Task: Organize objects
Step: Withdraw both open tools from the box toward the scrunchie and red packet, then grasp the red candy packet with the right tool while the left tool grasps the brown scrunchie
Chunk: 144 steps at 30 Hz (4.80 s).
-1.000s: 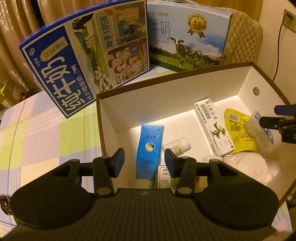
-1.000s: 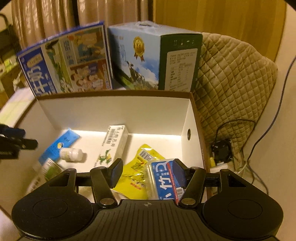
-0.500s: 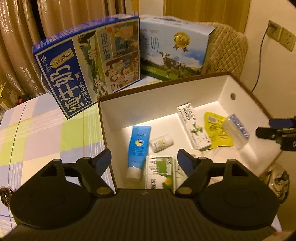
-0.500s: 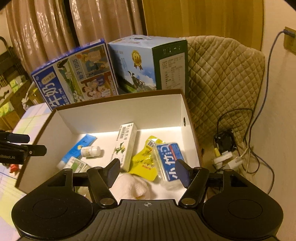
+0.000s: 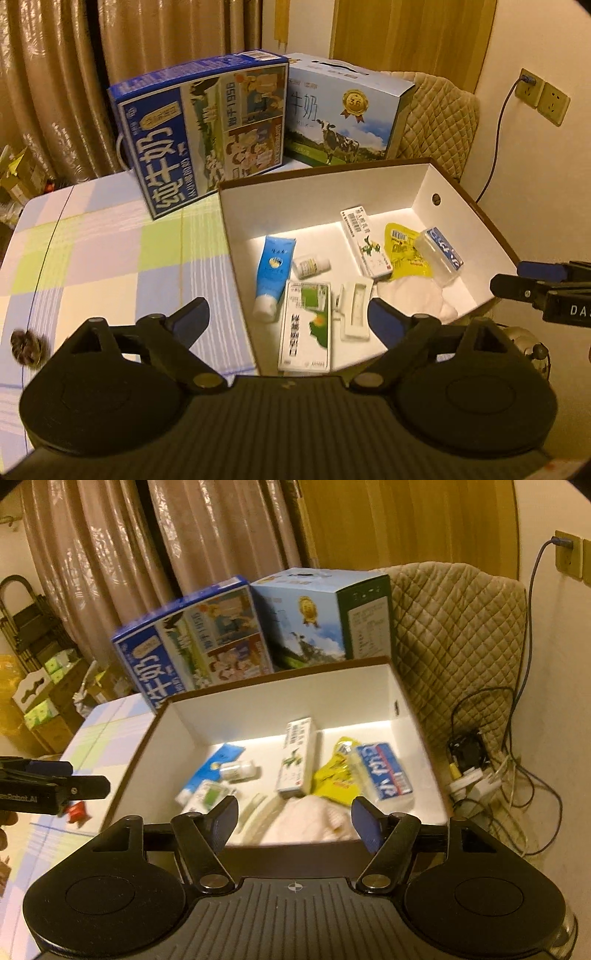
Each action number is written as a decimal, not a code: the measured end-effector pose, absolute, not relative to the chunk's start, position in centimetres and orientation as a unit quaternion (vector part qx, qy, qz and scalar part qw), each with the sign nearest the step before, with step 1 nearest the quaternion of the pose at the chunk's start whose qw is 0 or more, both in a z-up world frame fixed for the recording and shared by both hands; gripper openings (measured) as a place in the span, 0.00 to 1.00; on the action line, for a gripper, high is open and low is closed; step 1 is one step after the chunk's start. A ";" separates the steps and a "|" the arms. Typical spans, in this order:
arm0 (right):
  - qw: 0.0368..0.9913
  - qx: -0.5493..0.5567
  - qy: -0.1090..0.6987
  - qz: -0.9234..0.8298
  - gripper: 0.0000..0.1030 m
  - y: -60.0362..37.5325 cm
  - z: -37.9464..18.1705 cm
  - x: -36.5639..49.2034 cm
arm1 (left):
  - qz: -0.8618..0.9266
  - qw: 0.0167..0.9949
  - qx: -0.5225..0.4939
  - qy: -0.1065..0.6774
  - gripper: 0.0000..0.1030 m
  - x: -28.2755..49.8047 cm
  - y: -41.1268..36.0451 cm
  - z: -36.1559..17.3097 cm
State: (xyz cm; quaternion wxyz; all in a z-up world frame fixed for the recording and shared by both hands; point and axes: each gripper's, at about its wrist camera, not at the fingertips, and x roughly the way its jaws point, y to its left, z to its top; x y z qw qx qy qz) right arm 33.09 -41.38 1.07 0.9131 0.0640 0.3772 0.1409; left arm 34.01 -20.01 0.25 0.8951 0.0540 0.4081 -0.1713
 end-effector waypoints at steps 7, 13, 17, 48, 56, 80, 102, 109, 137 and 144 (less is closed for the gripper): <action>0.907 0.074 0.388 0.148 0.64 -39.0 1.0 30.1 | -0.162 0.894 0.039 0.415 0.89 31.4 -17.0 0.1; 0.901 0.073 0.399 0.150 0.64 -36.4 0.6 27.9 | -0.155 0.889 0.035 0.429 0.89 29.3 -14.1 -0.6; 0.898 0.070 0.407 0.153 0.64 -34.4 0.3 26.6 | -0.152 0.886 0.030 0.437 0.89 28.1 -11.9 -1.0; 0.845 0.017 0.476 0.241 0.64 -12.9 -5.6 22.5 | -0.053 0.873 -0.011 0.485 0.89 23.4 8.7 -4.2; 0.832 -0.001 0.493 0.255 0.64 -8.7 -7.1 23.3 | -0.032 0.868 -0.023 0.496 0.89 24.4 12.1 -5.0; 0.828 -0.056 0.475 0.292 0.64 -0.5 -9.4 32.8 | -0.015 0.859 -0.029 0.511 0.90 31.2 15.4 -7.4; 0.812 -0.121 0.445 0.356 0.57 5.0 -13.6 39.5 | 0.001 0.865 -0.023 0.501 0.89 36.8 17.1 -10.1; 0.804 -0.140 0.446 0.368 0.37 5.8 -15.0 39.8 | -0.004 0.868 -0.017 0.496 0.89 38.3 16.8 -10.5; 0.859 -0.080 0.450 0.232 0.25 -2.5 -14.7 42.9 | -0.061 0.874 0.043 0.481 0.59 45.5 13.7 -14.0; 0.857 -0.096 0.450 0.233 0.25 -2.1 -15.0 43.0 | -0.066 0.880 0.044 0.469 0.38 44.9 13.5 -13.7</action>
